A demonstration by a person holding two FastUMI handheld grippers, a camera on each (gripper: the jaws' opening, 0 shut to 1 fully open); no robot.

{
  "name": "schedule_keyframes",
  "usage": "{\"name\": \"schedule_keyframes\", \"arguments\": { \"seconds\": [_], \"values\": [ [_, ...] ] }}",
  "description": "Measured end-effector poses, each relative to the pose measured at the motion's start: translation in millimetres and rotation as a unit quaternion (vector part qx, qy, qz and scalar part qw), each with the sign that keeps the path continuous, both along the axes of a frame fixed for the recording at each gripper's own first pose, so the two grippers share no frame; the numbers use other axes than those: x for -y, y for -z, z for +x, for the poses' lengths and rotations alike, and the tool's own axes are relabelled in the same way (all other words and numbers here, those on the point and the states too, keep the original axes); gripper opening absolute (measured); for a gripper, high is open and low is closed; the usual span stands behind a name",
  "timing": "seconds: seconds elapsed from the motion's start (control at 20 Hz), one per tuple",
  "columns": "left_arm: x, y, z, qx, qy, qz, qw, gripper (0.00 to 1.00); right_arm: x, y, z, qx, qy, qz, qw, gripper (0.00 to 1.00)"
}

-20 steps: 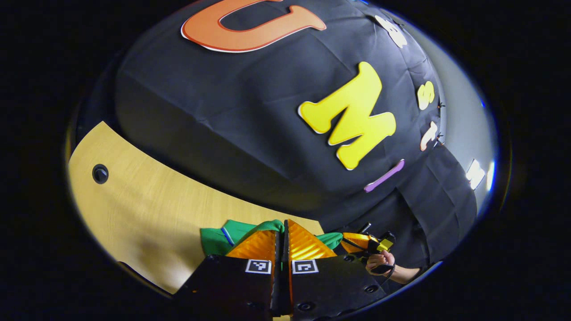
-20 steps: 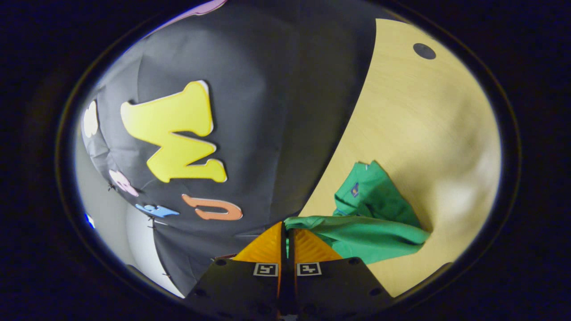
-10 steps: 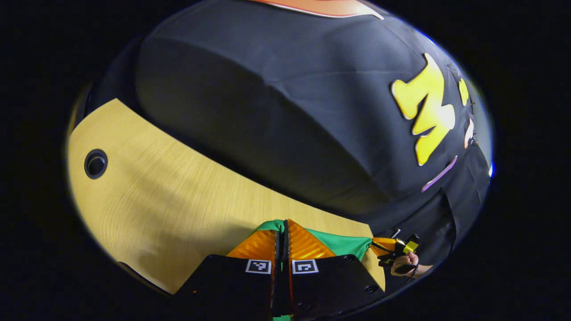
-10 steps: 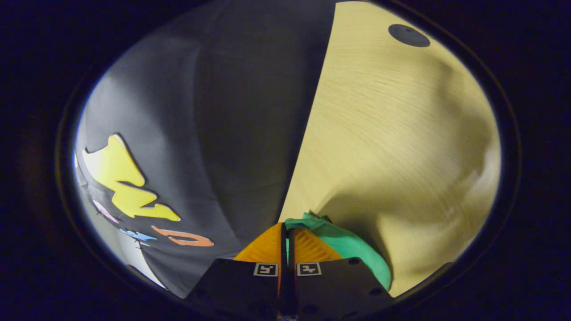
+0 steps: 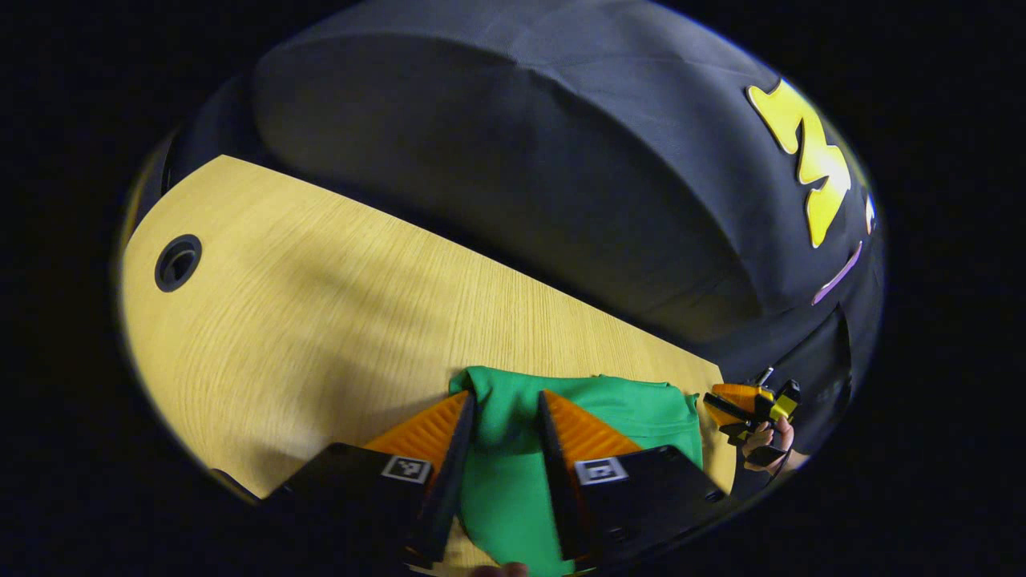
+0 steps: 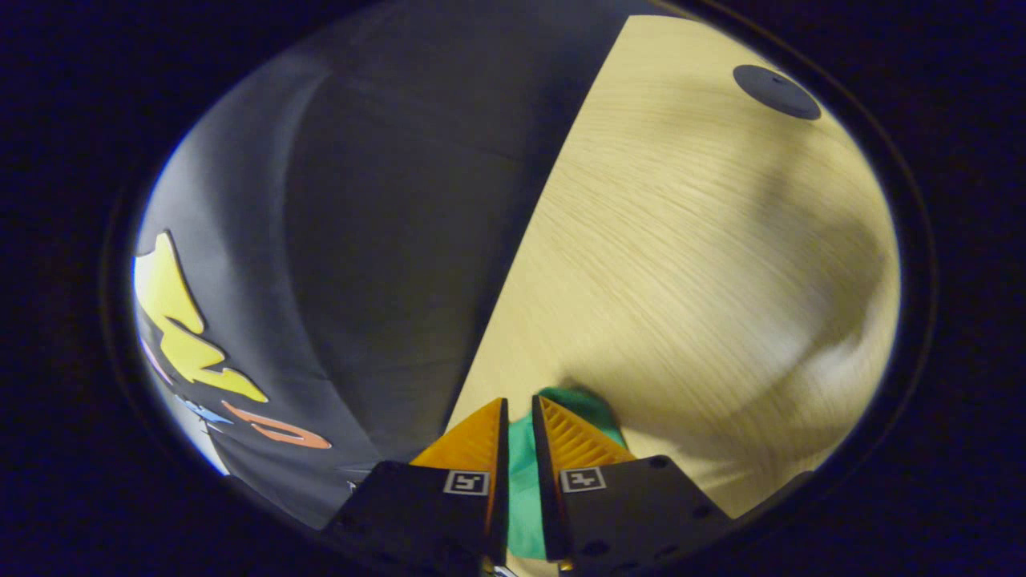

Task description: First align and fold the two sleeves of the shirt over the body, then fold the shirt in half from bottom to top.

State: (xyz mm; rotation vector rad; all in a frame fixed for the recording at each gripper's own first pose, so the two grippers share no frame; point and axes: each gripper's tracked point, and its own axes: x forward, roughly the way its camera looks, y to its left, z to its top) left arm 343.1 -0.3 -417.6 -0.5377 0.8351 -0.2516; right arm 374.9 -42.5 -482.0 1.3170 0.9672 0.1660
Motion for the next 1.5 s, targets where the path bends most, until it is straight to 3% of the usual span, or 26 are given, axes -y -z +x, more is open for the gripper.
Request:
{"name": "schedule_keyframes", "arguments": {
  "seconds": [0.05, 0.1, 0.2, 0.25, 0.3, 0.35, 0.4, 0.45, 0.5, 0.55, 0.6, 0.65, 0.7, 0.75, 0.8, 0.95, 1.0, 1.05, 1.1, 1.3, 1.4, 1.5],
  "values": [
    [-3, -6, 2, 0.003, -0.001, 0.011, 1.0, 0.79, -1, -14, 6, 0.016, 0.011, 0.008, 1.0, 0.24],
    [-5, -8, 1, 0.005, 0.0, 0.034, 0.999, 1.0, -2, -22, 6, 0.022, 0.014, 0.003, 1.0, 0.45],
    [-9, -22, -9, 0.011, 0.01, 0.053, 0.998, 0.99, -3, -32, -3, 0.03, 0.005, -0.027, 0.999, 0.88],
    [-6, -35, -14, 0.017, 0.009, 0.054, 0.998, 0.99, -5, -40, -13, 0.034, -0.004, -0.047, 0.998, 0.8],
    [-8, -46, -17, 0.025, 0.005, 0.056, 0.998, 0.99, -6, -45, -21, 0.04, -0.012, -0.069, 0.997, 0.89],
    [-13, -58, -23, 0.036, 0.0, 0.061, 0.997, 0.99, -8, -51, -30, 0.045, -0.021, -0.097, 0.994, 0.89],
    [-15, -72, -30, 0.047, -0.002, 0.065, 0.997, 0.99, -7, -57, -42, 0.051, -0.031, -0.132, 0.989, 0.8],
    [-14, -87, -39, 0.058, 0.001, 0.066, 0.996, 0.99, -6, -67, -57, 0.062, -0.046, -0.171, 0.982, 0.94],
    [-17, -108, -49, 0.072, -0.001, 0.07, 0.995, 0.99, -6, -78, -68, 0.074, -0.053, -0.2, 0.975, 0.94],
    [-20, -127, -57, 0.087, -0.004, 0.078, 0.993, 0.99, -5, -94, -81, 0.087, -0.06, -0.232, 0.967, 0.85],
    [-21, -148, -67, 0.105, -0.007, 0.085, 0.991, 0.99, -8, -112, -93, 0.103, -0.066, -0.261, 0.958, 0.94],
    [-23, -172, -79, 0.125, -0.011, 0.094, 0.988, 0.99, -12, -134, -109, 0.123, -0.071, -0.289, 0.947, 0.85],
    [-25, -198, -90, 0.147, -0.016, 0.106, 0.983, 0.99, -15, -158, -123, 0.147, -0.07, -0.312, 0.936, 0.94],
    [-28, -223, -100, 0.168, -0.025, 0.118, 0.978, 0.99, -16, -183, -138, 0.169, -0.065, -0.334, 0.925, 0.94],
    [-29, -249, -113, 0.191, -0.034, 0.128, 0.973, 0.99, -19, -209, -152, 0.192, -0.055, -0.352, 0.914, 0.88],
    [-27, -315, -155, 0.26, -0.052, 0.153, 0.952, 0.98, -25, -278, -204, 0.255, -0.031, -0.399, 0.88, 0.96],
    [-26, -333, -171, 0.282, -0.053, 0.161, 0.944, 0.98, -26, -292, -224, 0.266, -0.02, -0.411, 0.872, 0.89],
    [-26, -346, -189, 0.3, -0.061, 0.17, 0.937, 0.98, -34, -302, -245, 0.271, -0.016, -0.417, 0.868, 0.96],
    [-27, -354, -207, 0.31, -0.074, 0.176, 0.931, 0.98, -41, -306, -265, 0.278, -0.018, -0.425, 0.861, 0.96],
    [-16, -357, -276, 0.332, -0.1, 0.203, 0.916, 0.98, -50, -308, -334, 0.321, -0.019, -0.488, 0.811, 1.0],
    [-9, -357, -300, 0.349, -0.108, 0.216, 0.906, 0.98, -58, -299, -369, 0.323, -0.032, -0.506, 0.799, 0.96],
    [0, -350, -324, 0.348, -0.104, 0.213, 0.907, 0.98, -56, -297, -391, 0.326, -0.032, -0.52, 0.788, 0.97]
  ]
}}
